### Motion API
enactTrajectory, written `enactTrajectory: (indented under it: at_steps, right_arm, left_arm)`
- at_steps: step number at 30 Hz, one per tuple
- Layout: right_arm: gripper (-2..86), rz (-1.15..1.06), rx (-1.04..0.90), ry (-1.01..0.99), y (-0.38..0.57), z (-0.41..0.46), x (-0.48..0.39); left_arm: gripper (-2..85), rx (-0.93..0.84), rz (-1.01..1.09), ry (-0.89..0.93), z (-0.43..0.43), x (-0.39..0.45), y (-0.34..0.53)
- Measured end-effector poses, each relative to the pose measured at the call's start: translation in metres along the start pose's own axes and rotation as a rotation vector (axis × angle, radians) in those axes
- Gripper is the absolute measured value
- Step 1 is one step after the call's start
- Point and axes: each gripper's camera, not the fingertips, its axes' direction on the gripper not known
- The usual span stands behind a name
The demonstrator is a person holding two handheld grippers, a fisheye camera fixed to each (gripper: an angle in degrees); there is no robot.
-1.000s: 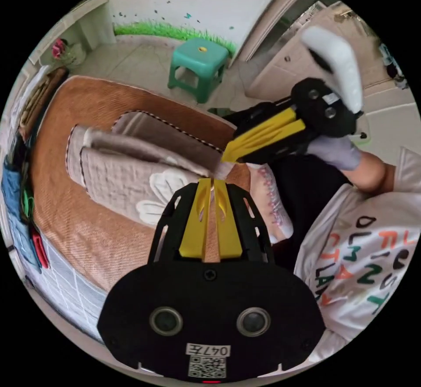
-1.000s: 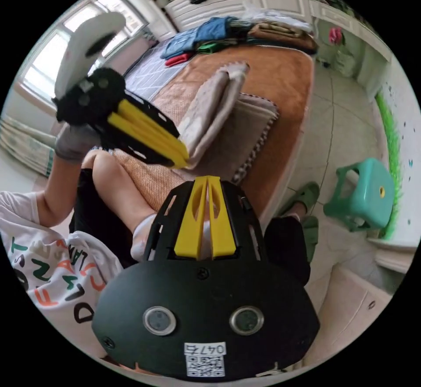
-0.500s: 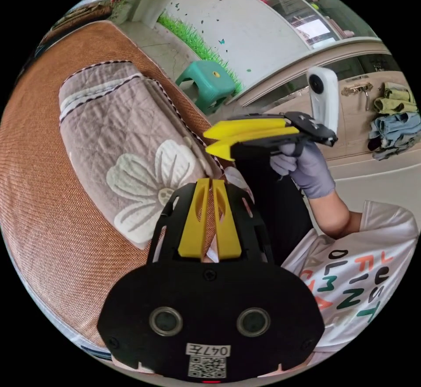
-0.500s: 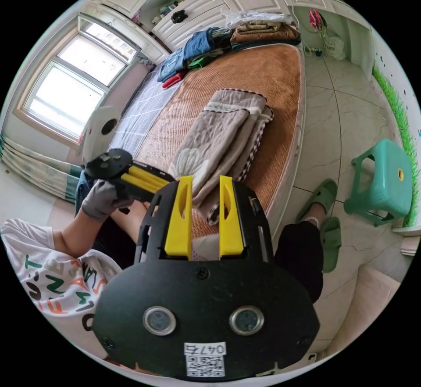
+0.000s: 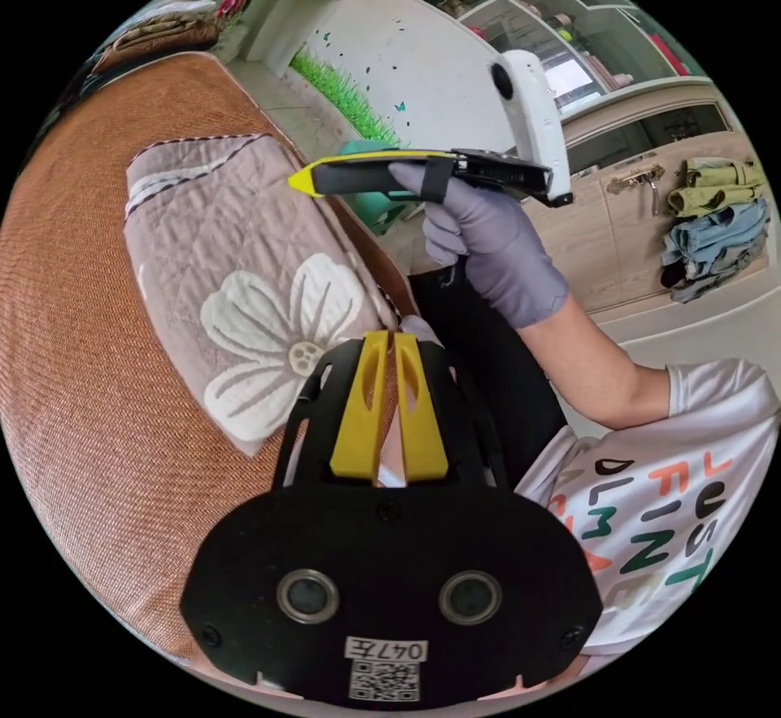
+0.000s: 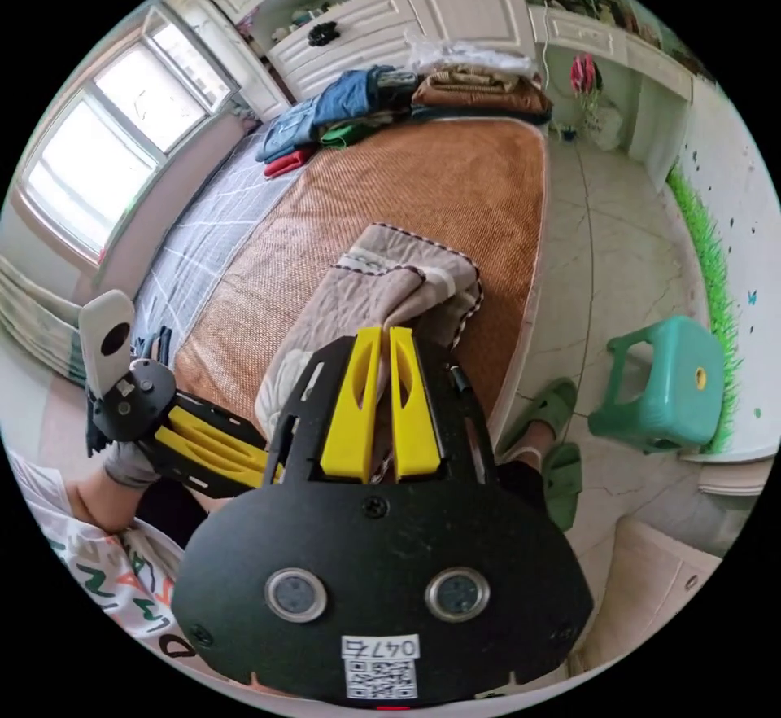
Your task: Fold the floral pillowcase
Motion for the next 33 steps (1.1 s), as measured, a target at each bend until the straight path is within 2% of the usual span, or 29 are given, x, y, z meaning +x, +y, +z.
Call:
enactTrajectory:
  at_steps: [3, 6, 8, 11, 13, 15, 17, 21, 24, 33]
  right_arm:
    - [-0.1, 0.009, -0.043, 0.054, 0.009, 0.001, 0.009]
    - [2.6, 0.062, -0.130, 0.015, 0.016, 0.015, 0.029]
    - [6.2, 0.113, -0.088, -0.024, 0.022, 0.006, 0.039]
    - [9.1, 0.190, 0.014, -0.077, 0.038, -0.019, 0.053]
    - [10.4, 0.208, 0.021, -0.128, 0.047, -0.021, 0.062]
    - [11.1, 0.207, -0.003, -0.162, 0.050, -0.017, 0.066]
    - [11.1, 0.214, -0.015, -0.195, 0.051, -0.014, 0.067]
    - [9.5, 0.230, -0.029, -0.138, 0.053, -0.022, 0.061]
    - [9.2, 0.204, -0.033, -0.095, 0.054, -0.034, 0.050]
    - [2.8, 0.166, -0.090, -0.009, 0.052, -0.072, 0.011]
  left_arm:
    - [1.1, 0.002, 0.005, 0.098, 0.017, -0.016, 0.013]
    - [6.5, 0.024, -0.021, 0.192, 0.025, -0.035, 0.034]
    - [7.5, 0.081, -0.036, 0.191, 0.016, -0.046, 0.055]
    - [8.1, 0.191, -0.109, 0.059, -0.013, -0.068, 0.097]
    - [8.3, 0.258, -0.234, -0.109, -0.032, -0.096, 0.134]
    - [8.9, 0.253, -0.315, -0.168, -0.032, -0.121, 0.156]
    - [9.8, 0.227, -0.358, -0.152, -0.021, -0.144, 0.172]
    - [10.6, 0.122, -0.395, -0.126, 0.026, -0.181, 0.195]
    - [9.4, 0.117, -0.420, -0.147, 0.046, -0.199, 0.212]
    - [3.0, 0.170, -0.403, 0.030, 0.079, -0.260, 0.294]
